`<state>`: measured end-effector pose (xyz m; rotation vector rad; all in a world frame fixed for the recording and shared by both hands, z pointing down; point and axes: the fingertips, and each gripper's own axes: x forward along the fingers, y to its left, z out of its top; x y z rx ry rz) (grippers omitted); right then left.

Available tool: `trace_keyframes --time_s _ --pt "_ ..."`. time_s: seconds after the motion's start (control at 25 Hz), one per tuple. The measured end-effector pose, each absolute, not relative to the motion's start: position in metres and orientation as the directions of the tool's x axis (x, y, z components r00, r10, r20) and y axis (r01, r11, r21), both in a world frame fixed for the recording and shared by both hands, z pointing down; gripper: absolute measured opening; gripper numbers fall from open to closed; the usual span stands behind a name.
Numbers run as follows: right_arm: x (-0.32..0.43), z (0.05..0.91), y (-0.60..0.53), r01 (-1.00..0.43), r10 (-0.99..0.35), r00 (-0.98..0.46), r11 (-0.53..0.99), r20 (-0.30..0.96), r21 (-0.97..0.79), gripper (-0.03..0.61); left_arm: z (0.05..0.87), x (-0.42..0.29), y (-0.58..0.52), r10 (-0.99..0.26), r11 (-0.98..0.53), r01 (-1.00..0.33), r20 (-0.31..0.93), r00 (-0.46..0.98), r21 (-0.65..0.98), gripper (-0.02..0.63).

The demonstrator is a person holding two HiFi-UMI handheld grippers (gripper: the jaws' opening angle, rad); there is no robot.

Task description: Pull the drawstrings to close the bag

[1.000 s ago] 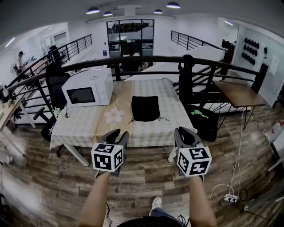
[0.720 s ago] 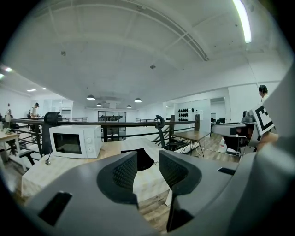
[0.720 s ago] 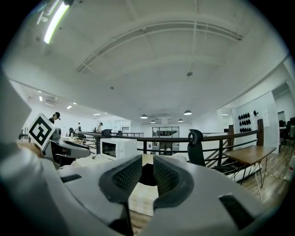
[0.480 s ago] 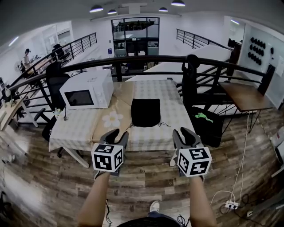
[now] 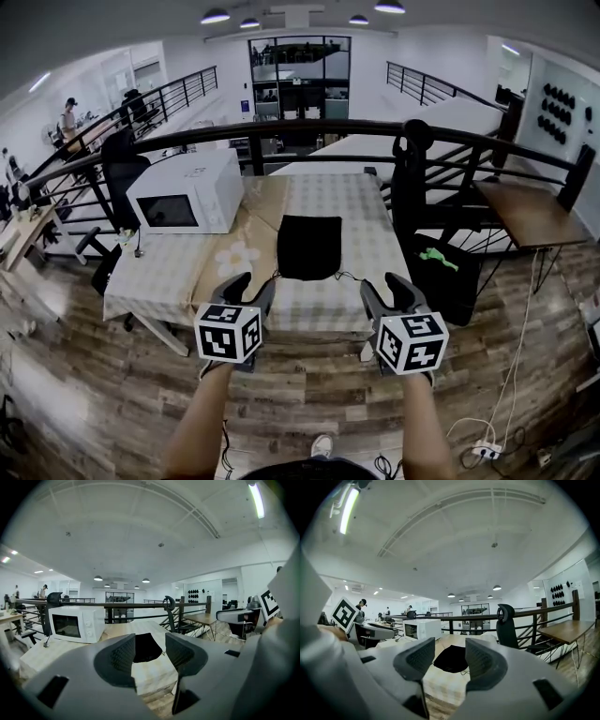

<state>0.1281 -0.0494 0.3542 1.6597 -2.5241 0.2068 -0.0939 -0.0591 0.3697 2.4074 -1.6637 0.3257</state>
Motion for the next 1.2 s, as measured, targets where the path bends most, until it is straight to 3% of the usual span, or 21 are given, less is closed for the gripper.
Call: trace_keyframes --time_s 0.36,1.2 --pt "0.147 0.358 -0.075 -0.906 -0.891 -0.422 0.421 0.165 -0.048 0.235 0.376 -0.076 -0.080 -0.901 -0.317 -0.948 0.309 0.304 0.010 0.200" --pt "0.138 0.376 -0.116 -0.879 -0.860 -0.473 0.476 0.192 -0.030 0.238 0.395 -0.081 -0.116 -0.904 -0.294 -0.956 0.330 0.272 -0.017 0.201"
